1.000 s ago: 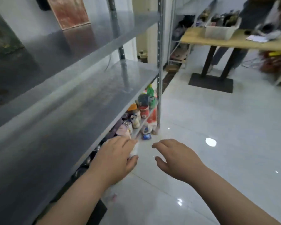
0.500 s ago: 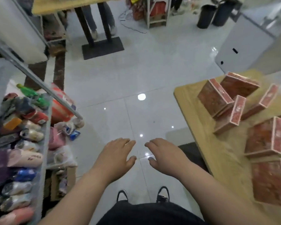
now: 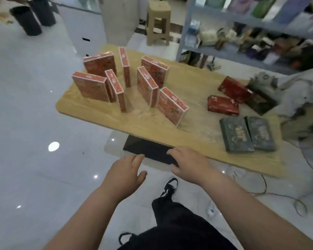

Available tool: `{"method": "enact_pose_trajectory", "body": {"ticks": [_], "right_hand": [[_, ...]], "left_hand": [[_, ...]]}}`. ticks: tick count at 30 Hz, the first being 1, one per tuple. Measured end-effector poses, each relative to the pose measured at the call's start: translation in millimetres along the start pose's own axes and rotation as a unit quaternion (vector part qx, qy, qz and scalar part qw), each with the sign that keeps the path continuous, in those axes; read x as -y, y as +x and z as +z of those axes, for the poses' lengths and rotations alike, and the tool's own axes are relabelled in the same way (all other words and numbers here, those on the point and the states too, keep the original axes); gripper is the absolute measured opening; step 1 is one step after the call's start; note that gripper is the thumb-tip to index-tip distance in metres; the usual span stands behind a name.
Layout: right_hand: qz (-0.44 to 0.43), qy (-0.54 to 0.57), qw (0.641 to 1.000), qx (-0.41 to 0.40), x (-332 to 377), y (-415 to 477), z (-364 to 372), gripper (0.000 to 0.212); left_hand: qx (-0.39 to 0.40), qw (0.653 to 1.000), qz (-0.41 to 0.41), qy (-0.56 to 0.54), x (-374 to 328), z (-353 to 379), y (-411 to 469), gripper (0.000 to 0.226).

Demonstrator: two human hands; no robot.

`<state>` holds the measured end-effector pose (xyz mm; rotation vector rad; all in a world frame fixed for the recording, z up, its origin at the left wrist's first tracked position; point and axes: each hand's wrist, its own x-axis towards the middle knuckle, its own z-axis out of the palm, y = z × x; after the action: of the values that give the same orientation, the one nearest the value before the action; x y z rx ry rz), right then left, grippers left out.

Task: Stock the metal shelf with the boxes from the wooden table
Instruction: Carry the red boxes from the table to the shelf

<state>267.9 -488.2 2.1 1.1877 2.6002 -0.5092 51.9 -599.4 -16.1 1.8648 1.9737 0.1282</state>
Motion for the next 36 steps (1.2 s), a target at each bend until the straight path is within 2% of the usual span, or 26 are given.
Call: {"method": "enact_pose_trajectory", "body": {"ticks": [9,16,20,27,36], "right_hand": [[0.157,0.081,0.982,-0.06,-132.5,-62.0,-14.2,0.052],[0.14,0.085,0.986,-0.04,-250.7,-37.9,-40.3,0.05],[0.129,0.081,0.988,-0.024,-306.4,-17.2,-52.2,0.046],[0.136,0.074,0.988,0.017,-367.3,28.7,-68.6,0.046],[0.148,0.063,0.986,0.04,-393.7,120.1,-81.5,0.048]], "left_hand": [[0.041,0.992,0.111,0.034,-114.6,1.8,91.2,0.06],[0.037,0.993,0.087,0.072,-193.8,10.7,167.7,0.06],[0.035,0.993,0.084,0.08,-231.9,23.3,205.0,0.074],[0.08,0.988,0.079,0.107,-252.8,23.0,276.8,0.064],[0.11,0.979,0.113,0.132,-240.3,-1.1,434.7,0.064]]}}
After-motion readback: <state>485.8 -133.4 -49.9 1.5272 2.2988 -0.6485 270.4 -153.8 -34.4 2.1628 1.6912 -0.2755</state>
